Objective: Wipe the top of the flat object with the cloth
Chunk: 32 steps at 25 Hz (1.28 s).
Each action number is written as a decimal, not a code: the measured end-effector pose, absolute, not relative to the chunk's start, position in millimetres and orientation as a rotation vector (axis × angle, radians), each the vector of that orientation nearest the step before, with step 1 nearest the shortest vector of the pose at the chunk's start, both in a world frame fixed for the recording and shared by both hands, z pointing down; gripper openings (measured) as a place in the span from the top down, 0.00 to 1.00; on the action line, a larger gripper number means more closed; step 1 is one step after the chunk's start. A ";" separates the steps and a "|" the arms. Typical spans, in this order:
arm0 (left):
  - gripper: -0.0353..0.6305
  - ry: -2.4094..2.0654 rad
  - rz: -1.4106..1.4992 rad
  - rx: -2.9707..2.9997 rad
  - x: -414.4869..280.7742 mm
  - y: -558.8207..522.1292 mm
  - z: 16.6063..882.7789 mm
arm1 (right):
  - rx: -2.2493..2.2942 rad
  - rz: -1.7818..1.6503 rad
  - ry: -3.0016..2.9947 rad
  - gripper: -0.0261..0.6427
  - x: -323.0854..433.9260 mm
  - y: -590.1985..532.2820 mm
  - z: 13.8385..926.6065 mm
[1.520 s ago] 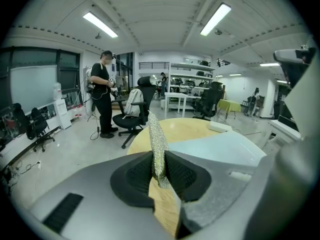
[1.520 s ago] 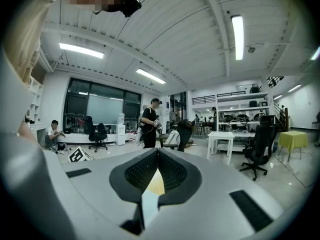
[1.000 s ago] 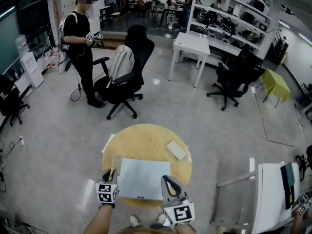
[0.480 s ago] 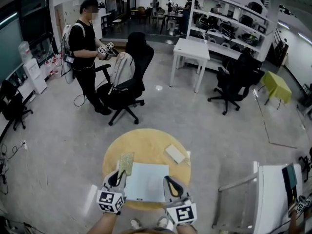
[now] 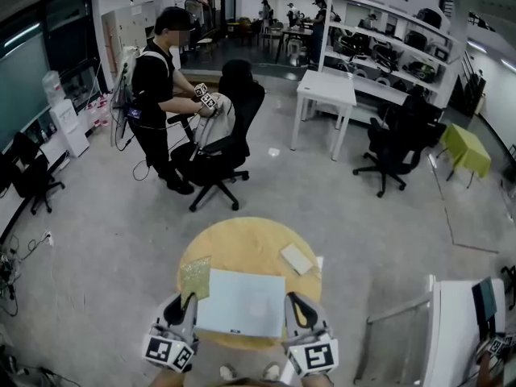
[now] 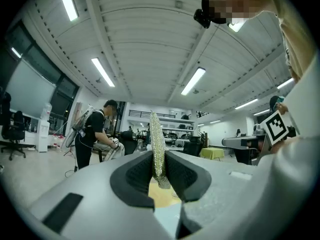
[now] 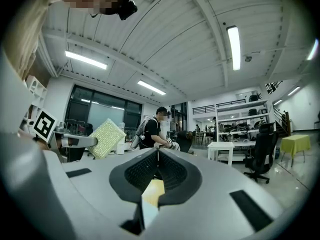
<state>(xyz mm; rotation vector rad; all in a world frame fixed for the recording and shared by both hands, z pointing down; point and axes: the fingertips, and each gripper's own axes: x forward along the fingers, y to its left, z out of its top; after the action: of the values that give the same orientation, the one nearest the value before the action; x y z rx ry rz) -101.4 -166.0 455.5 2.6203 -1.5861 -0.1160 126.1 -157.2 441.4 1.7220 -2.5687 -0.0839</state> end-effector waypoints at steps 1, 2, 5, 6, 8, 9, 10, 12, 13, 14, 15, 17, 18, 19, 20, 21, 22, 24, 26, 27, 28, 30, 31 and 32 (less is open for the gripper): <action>0.86 -1.599 -0.120 2.627 -105.6 -160.7 451.7 | 1.724 -0.085 -2.570 0.96 127.5 -155.6 440.1; 0.86 -1.610 -0.126 2.633 -109.4 -155.6 447.6 | 1.727 -0.087 -2.573 0.96 129.0 -153.9 438.3; 0.86 -1.638 -0.130 2.649 -120.5 -143.5 438.8 | 1.730 -0.109 -2.583 0.96 131.1 -150.4 433.3; 0.86 -1.647 -0.127 2.650 -124.0 -140.3 438.1 | 1.728 -0.112 -2.585 0.96 130.8 -149.4 432.7; 0.86 -1.661 -0.123 2.645 -129.5 -135.0 438.2 | 1.723 -0.114 -2.588 0.96 130.4 -147.5 431.7; 0.86 -1.670 -0.117 2.646 -131.0 -133.1 438.4 | 1.722 -0.117 -2.591 0.96 130.4 -146.7 430.6; 0.86 -1.679 -0.106 2.649 -131.4 -131.8 439.0 | 1.720 -0.122 -2.593 0.96 130.6 -146.0 429.3; 0.86 -1.690 -0.086 2.653 -130.5 -129.6 441.9 | 1.714 -0.123 -2.595 0.96 131.2 -144.4 428.6; 0.86 -1.691 -0.085 2.650 -129.9 -128.7 443.5 | 1.709 -0.117 -2.594 0.96 131.4 -143.8 429.6; 0.86 -1.691 -0.088 2.646 -129.3 -128.3 444.3 | 1.702 -0.110 -2.593 0.96 131.3 -143.9 430.7; 0.86 -1.691 -0.091 2.643 -128.4 -128.5 444.4 | 1.694 -0.105 -2.592 0.96 131.2 -144.4 431.4; 0.86 -1.684 -0.088 2.642 -125.1 -128.6 444.0 | 1.681 -0.097 -2.595 0.96 131.0 -144.4 431.8; 0.86 -1.677 -0.085 2.644 -123.2 -127.7 443.9 | 1.678 -0.089 -2.597 0.96 131.0 -143.1 431.7; 0.86 -1.671 -0.084 2.645 -121.9 -126.5 443.3 | 1.677 -0.083 -2.598 0.96 130.7 -141.1 431.1; 0.86 -1.666 -0.085 2.647 -121.7 -125.4 441.8 | 1.678 -0.079 -2.599 0.96 129.8 -139.1 430.0; 0.86 -1.662 -0.089 2.651 -122.4 -124.9 439.4 | 1.679 -0.079 -2.599 0.96 128.4 -137.6 428.1; 0.86 -1.659 -0.094 2.655 -123.7 -124.9 436.4 | 1.680 -0.080 -2.598 0.96 126.9 -136.8 425.7; 0.86 -1.655 -0.098 2.664 -126.1 -125.7 431.1 | 1.683 -0.082 -2.595 0.96 124.3 -136.6 421.7; 0.86 -1.652 -0.098 2.669 -127.3 -125.2 429.5 | 1.680 -0.086 -2.595 0.96 122.7 -136.0 421.4; 0.86 -1.651 -0.098 2.671 -127.5 -124.2 429.7 | 1.678 -0.087 -2.596 0.96 122.3 -135.1 422.2; 0.86 -1.652 -0.098 2.674 -127.3 -123.0 429.9 | 1.676 -0.087 -2.596 0.96 122.1 -133.9 423.2; 0.86 -1.652 -0.097 2.681 -126.8 -120.7 429.7 | 1.672 -0.084 -2.597 0.96 121.5 -131.6 424.2; 0.86 -1.653 -0.097 2.682 -127.3 -119.8 429.5 | 1.669 -0.084 -2.597 0.96 120.8 -130.6 424.4; 0.86 -1.655 -0.096 2.681 -128.6 -119.1 429.4 | 1.667 -0.084 -2.597 0.96 119.7 -130.1 424.5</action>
<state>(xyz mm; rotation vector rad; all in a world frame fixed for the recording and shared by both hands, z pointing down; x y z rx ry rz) -128.6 -119.1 429.4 2.6807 -1.6548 -0.0964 119.7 -130.1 424.5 1.6666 -2.5971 -0.0842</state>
